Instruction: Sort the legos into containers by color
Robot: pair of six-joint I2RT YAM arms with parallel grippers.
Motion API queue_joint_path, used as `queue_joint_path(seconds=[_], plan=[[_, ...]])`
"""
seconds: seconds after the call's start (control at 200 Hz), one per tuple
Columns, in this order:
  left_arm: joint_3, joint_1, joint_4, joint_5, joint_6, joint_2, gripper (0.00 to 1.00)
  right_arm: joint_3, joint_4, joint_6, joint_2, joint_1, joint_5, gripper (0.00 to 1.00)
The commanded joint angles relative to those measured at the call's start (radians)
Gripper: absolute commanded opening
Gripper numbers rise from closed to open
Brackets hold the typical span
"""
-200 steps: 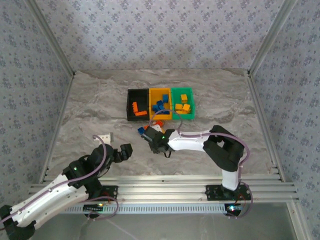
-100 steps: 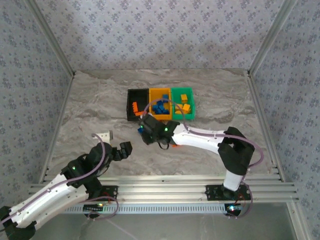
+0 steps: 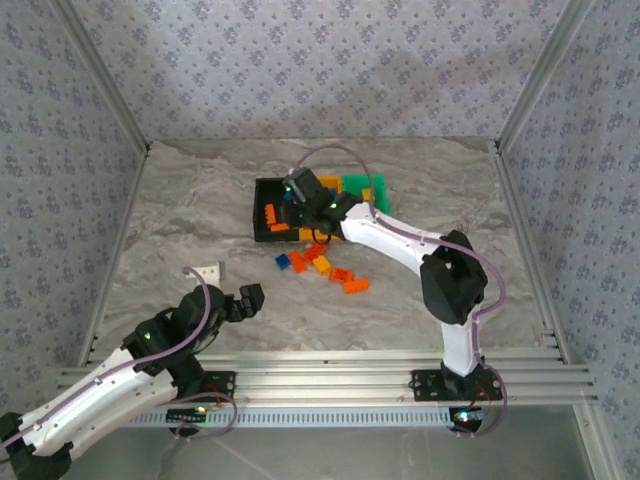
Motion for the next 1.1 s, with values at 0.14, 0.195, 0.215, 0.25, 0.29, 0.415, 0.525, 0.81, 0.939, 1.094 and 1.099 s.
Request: queue_joint_path(seconds=[0.14,0.195,0.215,0.25,0.29,0.415,0.525,0.81,0.939,1.094,1.099], plan=[[0.001,0.013,0.029,0.029,0.017,0.007,1.0,0.071,-0.037,0.024,0.086,-0.096,-0.04,0.34],[0.006,0.015,0.031,0.032,0.021,0.015,0.99,0.088,-0.029,0.025,0.096,-0.109,-0.042,0.46],[0.009,0.015,0.032,0.034,0.021,0.019,1.0,0.091,-0.023,0.023,0.095,-0.111,-0.04,0.51],[0.012,0.014,0.03,0.035,0.022,0.028,0.99,0.09,-0.012,0.021,0.089,-0.114,-0.037,0.57],[0.018,0.016,0.028,0.037,0.025,0.036,1.0,0.09,-0.003,0.019,0.076,-0.117,-0.027,0.62],[0.03,0.017,0.036,0.04,0.027,0.067,1.0,0.042,0.041,0.013,-0.004,-0.109,-0.014,0.69],[0.042,0.017,0.055,0.043,0.035,0.103,1.0,-0.051,0.066,0.022,-0.109,-0.085,0.018,0.71],[0.12,0.024,0.132,0.075,0.083,0.321,1.0,-0.507,0.148,0.123,-0.419,0.043,0.143,0.75],[0.164,0.025,0.145,0.11,0.085,0.429,1.0,-0.668,0.103,0.21,-0.49,0.089,0.184,0.77],[0.145,0.025,0.177,0.128,0.058,0.461,1.0,-0.83,0.091,0.266,-0.524,0.127,0.169,0.79],[0.143,0.025,0.178,0.129,0.057,0.461,1.0,-0.834,0.091,0.268,-0.523,0.128,0.167,0.8]])
